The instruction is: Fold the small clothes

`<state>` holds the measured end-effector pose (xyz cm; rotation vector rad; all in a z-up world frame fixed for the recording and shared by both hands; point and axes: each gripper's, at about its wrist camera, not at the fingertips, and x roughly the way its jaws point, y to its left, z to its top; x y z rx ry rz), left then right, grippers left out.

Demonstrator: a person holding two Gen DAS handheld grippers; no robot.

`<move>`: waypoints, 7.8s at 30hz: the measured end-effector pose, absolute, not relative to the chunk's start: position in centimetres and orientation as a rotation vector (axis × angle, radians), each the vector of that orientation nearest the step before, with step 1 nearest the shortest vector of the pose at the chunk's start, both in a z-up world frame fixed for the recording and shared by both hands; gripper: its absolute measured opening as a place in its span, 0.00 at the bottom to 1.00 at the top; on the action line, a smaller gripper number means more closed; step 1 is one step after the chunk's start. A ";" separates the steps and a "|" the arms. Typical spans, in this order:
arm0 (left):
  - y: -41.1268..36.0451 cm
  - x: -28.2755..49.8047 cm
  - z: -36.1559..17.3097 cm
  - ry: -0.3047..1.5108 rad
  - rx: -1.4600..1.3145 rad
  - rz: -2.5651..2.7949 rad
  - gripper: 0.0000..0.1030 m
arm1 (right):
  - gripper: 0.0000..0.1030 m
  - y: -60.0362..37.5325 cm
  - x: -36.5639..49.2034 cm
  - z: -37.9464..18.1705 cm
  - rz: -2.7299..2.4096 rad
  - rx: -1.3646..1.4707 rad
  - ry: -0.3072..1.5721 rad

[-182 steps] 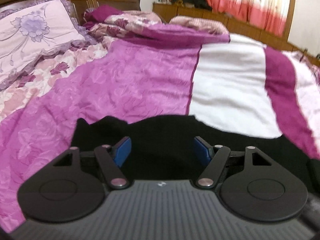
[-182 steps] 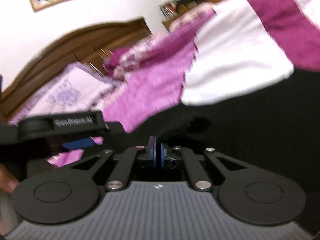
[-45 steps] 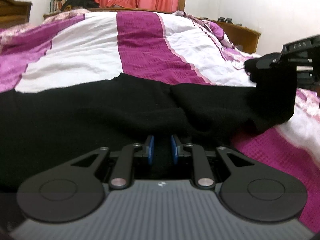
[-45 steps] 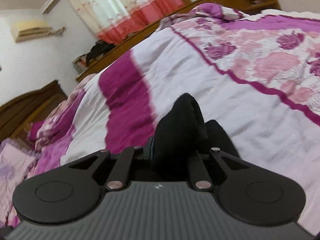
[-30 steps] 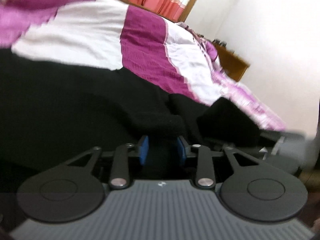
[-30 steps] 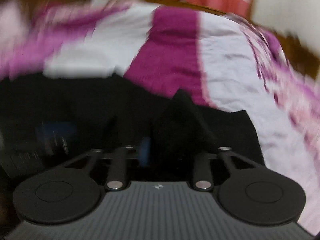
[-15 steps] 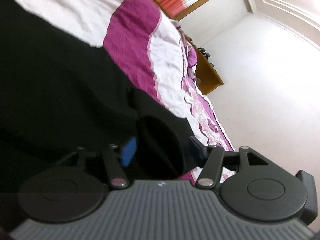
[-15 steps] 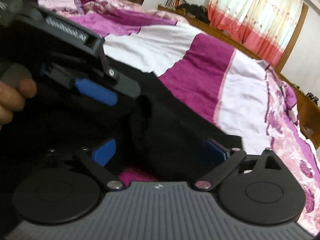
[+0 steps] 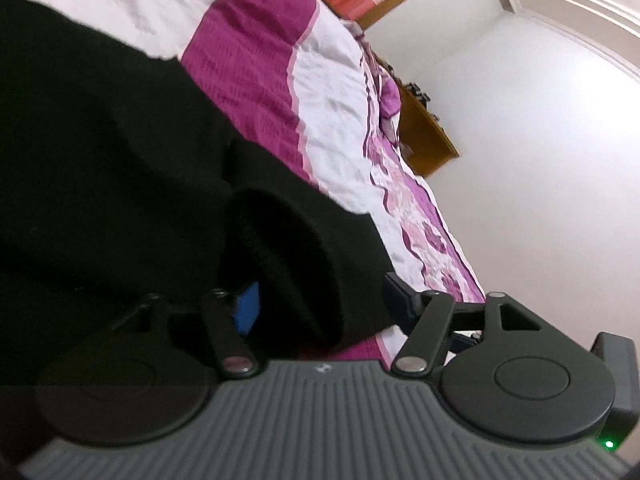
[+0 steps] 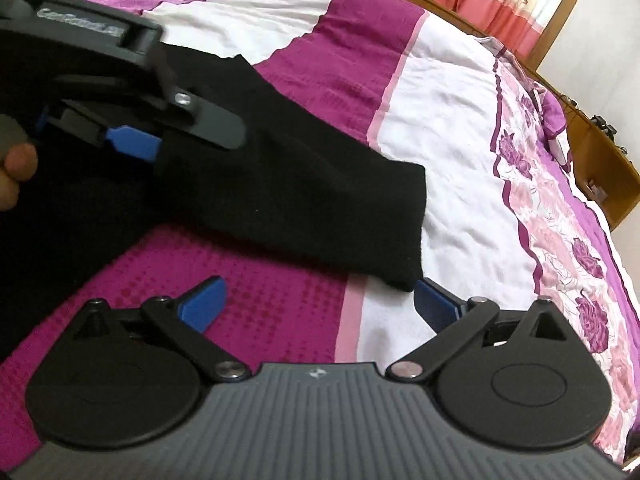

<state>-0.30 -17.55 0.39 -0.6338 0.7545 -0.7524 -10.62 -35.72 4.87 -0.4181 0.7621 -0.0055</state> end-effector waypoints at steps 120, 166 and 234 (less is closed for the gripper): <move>13.7 7.0 8.9 0.586 -0.718 -0.262 0.12 | 1.00 -25.4 -4.9 4.6 0.206 -0.460 0.423; 13.7 5.2 4.8 0.877 -0.262 0.101 0.57 | 1.00 -27.4 4.0 2.0 -0.030 -0.178 0.707; 20.5 -18.7 -1.4 0.735 -0.522 -0.604 0.07 | 0.95 -25.9 -26.5 -0.8 0.072 0.521 0.974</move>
